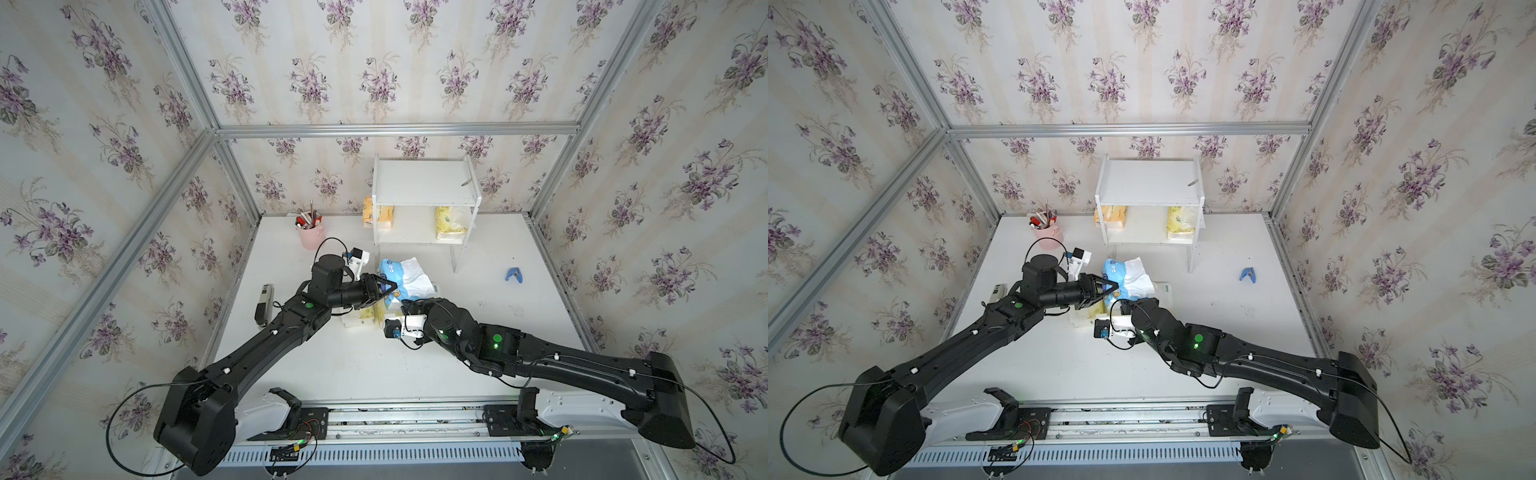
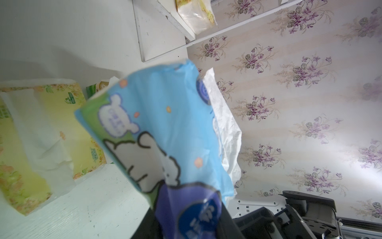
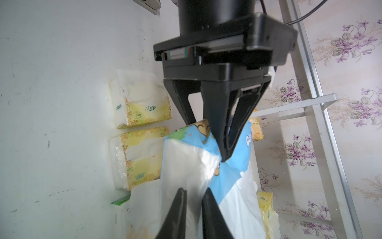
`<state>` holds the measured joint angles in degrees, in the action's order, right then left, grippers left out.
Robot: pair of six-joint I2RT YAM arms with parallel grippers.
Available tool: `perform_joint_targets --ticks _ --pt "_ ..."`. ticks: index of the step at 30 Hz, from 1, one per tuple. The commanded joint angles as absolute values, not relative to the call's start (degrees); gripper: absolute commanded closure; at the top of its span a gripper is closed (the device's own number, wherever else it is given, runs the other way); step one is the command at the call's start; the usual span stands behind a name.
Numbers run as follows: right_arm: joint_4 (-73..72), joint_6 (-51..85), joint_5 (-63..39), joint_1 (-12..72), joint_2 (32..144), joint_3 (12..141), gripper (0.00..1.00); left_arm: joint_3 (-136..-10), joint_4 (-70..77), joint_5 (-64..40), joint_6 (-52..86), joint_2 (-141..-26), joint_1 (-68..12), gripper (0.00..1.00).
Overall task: Remove the tissue boxes from the shelf
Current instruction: Pick up a box of tissues from the shelf, then place the box of tissues at the center of the board.
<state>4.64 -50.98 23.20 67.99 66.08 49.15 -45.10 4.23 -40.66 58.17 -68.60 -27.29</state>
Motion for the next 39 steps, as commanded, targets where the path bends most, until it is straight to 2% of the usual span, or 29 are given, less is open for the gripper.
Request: perform_joint_targets --ticks 1,5,7,14,18,22,30,36,39 --pt "2.8 -49.4 18.7 68.0 64.5 49.0 0.73 -45.9 0.6 -38.3 52.3 -66.3 -27.2 0.68" --pt "-1.8 -48.6 13.1 67.5 60.9 47.7 0.61 -45.9 -6.2 -34.3 47.5 -62.6 -27.2 0.69" --pt "-3.9 -47.3 10.1 66.0 59.3 47.4 0.58 -45.9 -9.8 -33.1 45.1 -60.8 -27.2 0.69" --pt "-13.2 -31.8 -0.2 51.5 56.6 46.7 0.49 -44.5 -23.8 -33.1 37.8 -52.1 -27.2 0.69" --pt "-21.1 -23.0 -0.7 44.0 56.7 43.6 0.39 -44.6 -33.9 -32.8 34.0 -46.3 -27.2 0.68" --pt "-25.0 -17.7 2.1 40.4 57.9 41.7 0.32 -43.3 -40.1 -33.9 33.4 -42.0 -27.2 0.68" --pt "-29.0 -13.0 4.2 37.8 58.4 39.1 0.19 -36.9 -41.7 -36.8 35.8 -39.4 -27.2 0.67" --pt "-32.6 -9.8 4.4 36.7 57.1 36.9 0.05 -30.5 -33.1 -38.1 38.8 -42.6 -27.1 0.64" --pt "-32.9 -9.2 4.0 36.1 57.1 36.4 0.03 -28.4 -30.1 -38.8 39.6 -45.2 -27.2 0.62"
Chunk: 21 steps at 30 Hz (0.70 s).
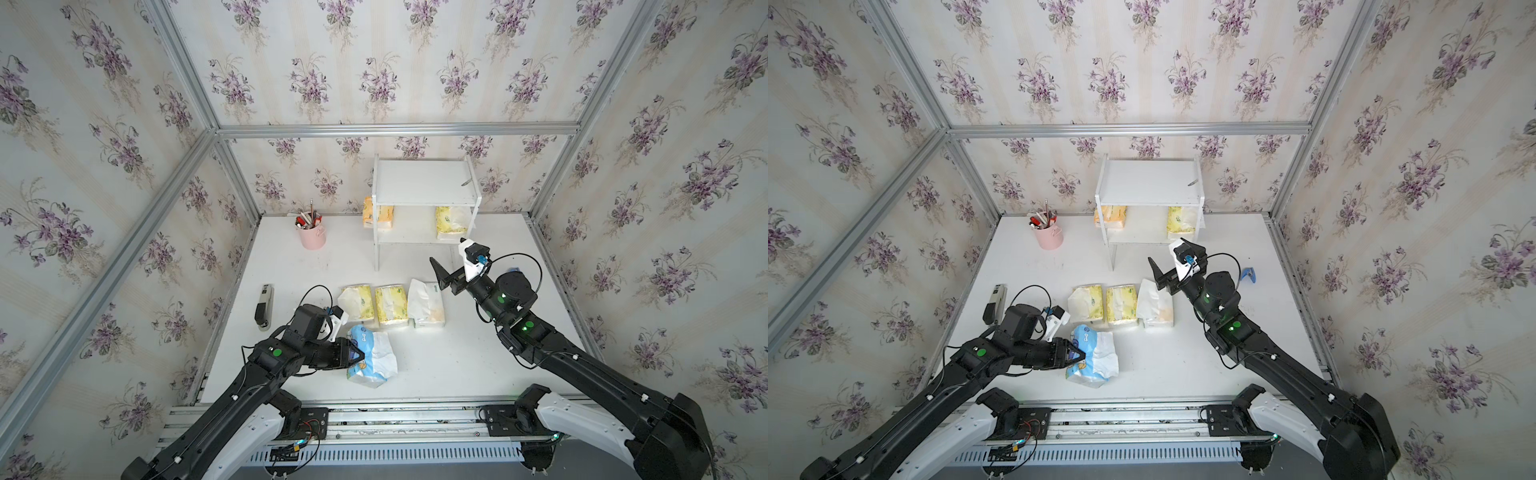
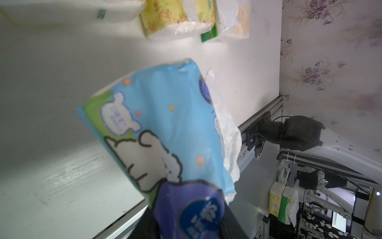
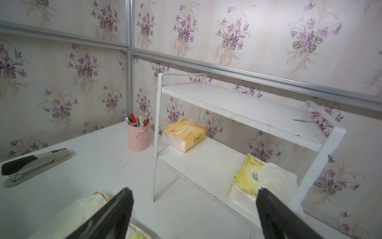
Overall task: Remove the tissue boxes from the shelf
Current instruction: Place the box of tissues at the center of the board.
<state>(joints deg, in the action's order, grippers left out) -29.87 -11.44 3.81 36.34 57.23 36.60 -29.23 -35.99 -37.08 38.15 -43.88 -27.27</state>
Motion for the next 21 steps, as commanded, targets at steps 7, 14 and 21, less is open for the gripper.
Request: perform_joint_targets --ticks 7,14,21 --pt "-32.0 -9.3 3.7 35.9 57.2 36.4 0.02 -27.9 -29.5 -37.5 37.9 -50.4 -27.2 0.59" --pt "-30.9 -10.1 4.3 35.9 57.0 36.4 0.01 -27.9 -31.0 -33.8 37.4 -52.5 -27.2 0.56" --pt "-30.1 -10.8 4.3 35.8 57.3 36.7 0.01 -29.7 -35.0 -29.8 36.4 -53.6 -27.2 0.47"
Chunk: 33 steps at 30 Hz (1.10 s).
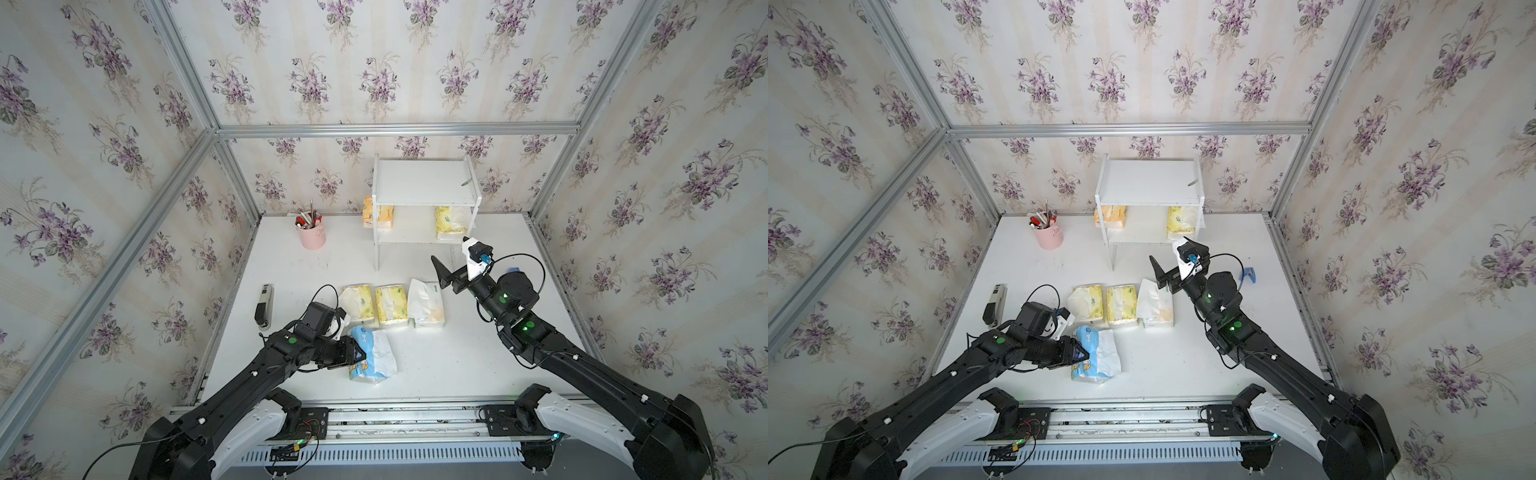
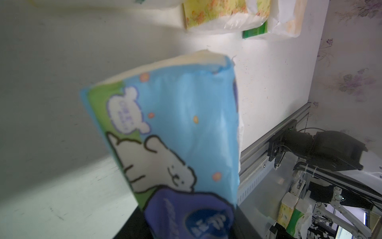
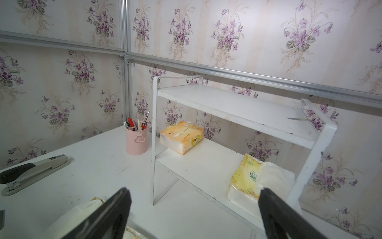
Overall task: Remove the tissue boxes from the shelf
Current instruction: Place the box of tissues at the center of the board.
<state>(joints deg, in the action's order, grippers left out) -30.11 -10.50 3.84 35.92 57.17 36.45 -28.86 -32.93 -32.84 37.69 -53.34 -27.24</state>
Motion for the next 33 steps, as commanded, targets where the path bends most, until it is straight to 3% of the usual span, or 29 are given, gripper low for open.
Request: perform_joint_targets --ticks 1,22,29,33 --pt "-30.0 -10.8 4.4 35.9 57.4 36.7 0.01 -30.0 -35.4 -28.9 36.2 -53.6 -27.2 0.46" --pt "-12.8 -19.2 2.6 35.9 58.3 42.5 0.00 -35.4 -41.0 -13.5 38.3 -49.7 -27.1 0.14" --pt "-5.9 -29.7 -2.2 36.9 61.5 46.0 0.04 -38.6 -38.0 -6.0 38.8 -47.7 -26.1 0.05" --pt "-5.8 -39.8 -1.9 38.7 65.5 48.4 0.06 -40.5 -34.9 -6.5 37.6 -47.7 -20.7 0.01"
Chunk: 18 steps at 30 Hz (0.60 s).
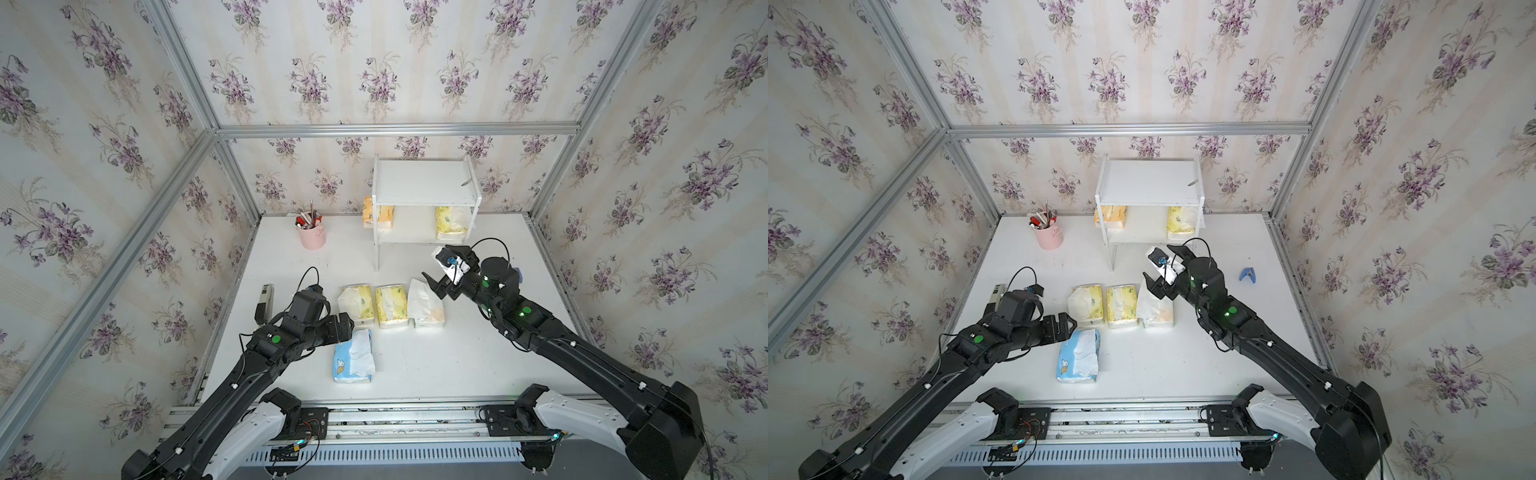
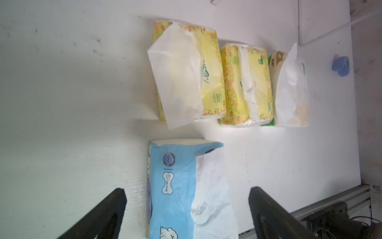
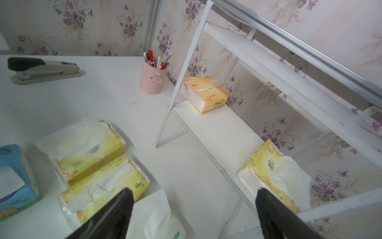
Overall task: Remove the tissue boxes from the shelf
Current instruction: Place the box of tissues at the center of the board.
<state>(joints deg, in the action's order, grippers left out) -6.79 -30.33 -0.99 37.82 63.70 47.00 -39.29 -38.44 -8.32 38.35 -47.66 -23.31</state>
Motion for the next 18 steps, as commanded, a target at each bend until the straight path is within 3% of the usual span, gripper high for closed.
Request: perform_joint_targets --ticks 1,8,13,18 --pt "-5.8 -42.5 -1.8 39.1 67.0 49.3 0.06 -41.1 -34.3 -8.2 37.0 -47.7 -18.2 0.00" --pt "-7.5 -56.6 0.5 39.6 79.2 57.8 0.19 -42.1 -27.4 -24.2 38.4 -49.6 -0.1 0.01" --pt "-9.2 -67.1 4.2 39.6 88.5 65.0 0.33 -42.2 -26.4 -28.8 38.9 -51.5 4.1 0.01" --pt "-8.3 -72.6 2.9 38.7 95.6 72.6 0.38 -40.5 -27.3 -28.9 38.7 -49.9 5.2 0.01"
